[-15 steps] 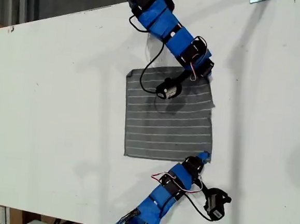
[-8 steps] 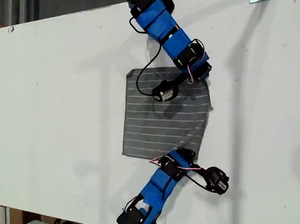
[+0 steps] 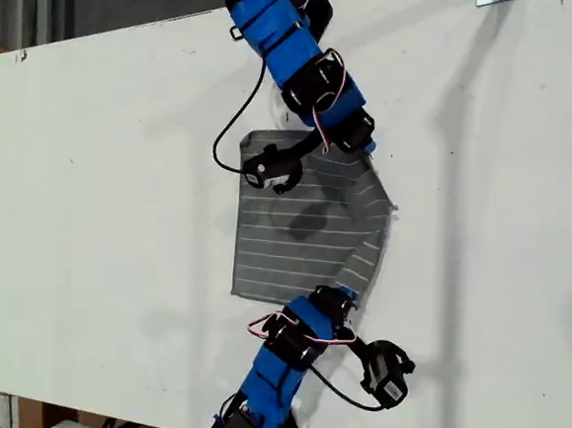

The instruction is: Grasp corners of a square towel and fold twice.

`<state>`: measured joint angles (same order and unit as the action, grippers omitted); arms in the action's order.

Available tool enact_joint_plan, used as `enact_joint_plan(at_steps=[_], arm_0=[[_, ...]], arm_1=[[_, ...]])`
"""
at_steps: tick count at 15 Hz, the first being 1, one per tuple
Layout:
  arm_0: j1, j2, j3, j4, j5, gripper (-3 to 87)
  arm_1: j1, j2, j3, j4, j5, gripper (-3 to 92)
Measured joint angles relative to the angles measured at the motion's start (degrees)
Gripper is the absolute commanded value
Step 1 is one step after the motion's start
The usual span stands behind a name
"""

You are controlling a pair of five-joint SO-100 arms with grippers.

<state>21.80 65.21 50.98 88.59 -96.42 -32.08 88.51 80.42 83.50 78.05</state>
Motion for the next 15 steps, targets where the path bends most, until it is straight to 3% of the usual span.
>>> enact_joint_plan(at_steps=[4,7,11,15], arm_0=[[-1.32,9.40,0.53,1.49,6.68,-0.1],[-7.65,18.46,5.54,4.04,9.93,-0.1],[-26.10,27.77,21.18,2.20,18.28,-0.1],[-40.25,27.16,31.55,-3.43,26.46,-0.1]], arm_1=[[5.89,7.47,-1.14,7.29,0.00,-0.1],[15.21,15.12,2.37,9.67,-2.20,-0.1],[29.62,25.22,10.81,11.25,-6.50,-0.1],[40.61,25.93,19.51,4.75,-10.63,-0.1]])
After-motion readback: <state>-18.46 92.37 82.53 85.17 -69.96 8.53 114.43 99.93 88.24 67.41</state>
